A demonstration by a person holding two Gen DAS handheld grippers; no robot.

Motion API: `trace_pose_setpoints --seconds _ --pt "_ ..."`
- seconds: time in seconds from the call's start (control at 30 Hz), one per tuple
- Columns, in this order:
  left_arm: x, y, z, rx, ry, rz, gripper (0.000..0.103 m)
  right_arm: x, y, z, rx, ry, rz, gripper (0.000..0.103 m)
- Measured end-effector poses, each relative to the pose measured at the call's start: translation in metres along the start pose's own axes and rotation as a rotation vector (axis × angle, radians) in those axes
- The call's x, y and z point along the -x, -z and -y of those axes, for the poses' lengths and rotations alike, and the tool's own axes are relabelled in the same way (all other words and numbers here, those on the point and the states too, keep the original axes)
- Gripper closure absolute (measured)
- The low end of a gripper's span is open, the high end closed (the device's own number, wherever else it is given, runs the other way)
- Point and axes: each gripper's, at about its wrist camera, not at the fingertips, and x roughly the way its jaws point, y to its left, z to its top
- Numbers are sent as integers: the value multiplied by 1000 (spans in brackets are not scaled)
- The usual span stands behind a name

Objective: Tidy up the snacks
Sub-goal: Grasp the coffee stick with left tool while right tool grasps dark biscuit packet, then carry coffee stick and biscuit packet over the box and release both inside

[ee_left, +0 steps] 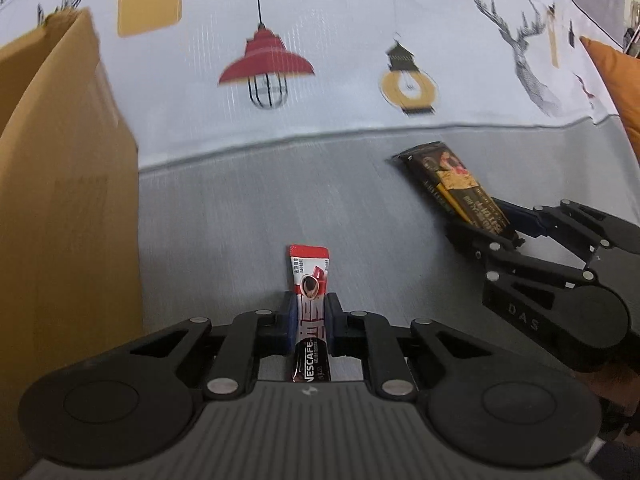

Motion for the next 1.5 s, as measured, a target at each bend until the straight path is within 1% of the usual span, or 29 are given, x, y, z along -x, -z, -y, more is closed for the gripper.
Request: trace_pose_setpoints --seconds 0.1,0.2,0.27,0.33,0.43,0.53,0.6,0.7,0.8,0.93,1.0,1.07,1.17,1.27,1.33,1.4,1.47,1.5 --pt "34 15 8 -17 16 37 88 25 10 -7 -81 59 -9 62" --pt "73 26 16 -51 25 94 88 54 19 -15 -189 29 -8 62" --pt "101 33 18 -60 31 138 88 77 20 -27 -208 43 9 62" --pt "130 41 19 -71 42 177 88 102 17 -40 -221 32 45 62" --pt "175 54 17 -102 33 251 88 143 5 -62 -249 4 107 62" --pt "226 70 9 -127 25 347 88 184 -7 -87 -285 -16 170 62" --pt "258 77 0 -142 10 407 88 212 -19 -110 -277 -31 221 62" --pt "314 91 -18 -125 -9 506 88 252 -44 -147 -210 -49 299 62" --pt "366 104 -37 -96 -43 613 88 289 -71 -177 -182 -78 389 62" --pt "414 121 -65 -41 -54 694 88 328 -100 -211 -157 -100 493 62" --pt "424 128 -78 -23 -74 714 88 337 -109 -226 -127 -104 512 62" --pt "424 132 -90 4 -83 707 88 338 -114 -240 -103 -114 519 62" --pt "407 132 -116 83 -44 645 88 324 -117 -256 -55 -101 499 62" --pt "374 127 -140 127 -60 562 88 296 -114 -270 -47 -101 418 62" --pt "346 121 -152 146 -85 499 88 269 -109 -277 -43 -89 343 62" --pt "319 119 -163 154 -117 435 88 244 -104 -281 -55 -95 268 62" --pt "301 120 -175 178 -121 388 88 218 -100 -287 -67 -95 200 62" --pt "295 123 -181 180 -126 378 88 208 -98 -290 -68 -92 180 62"
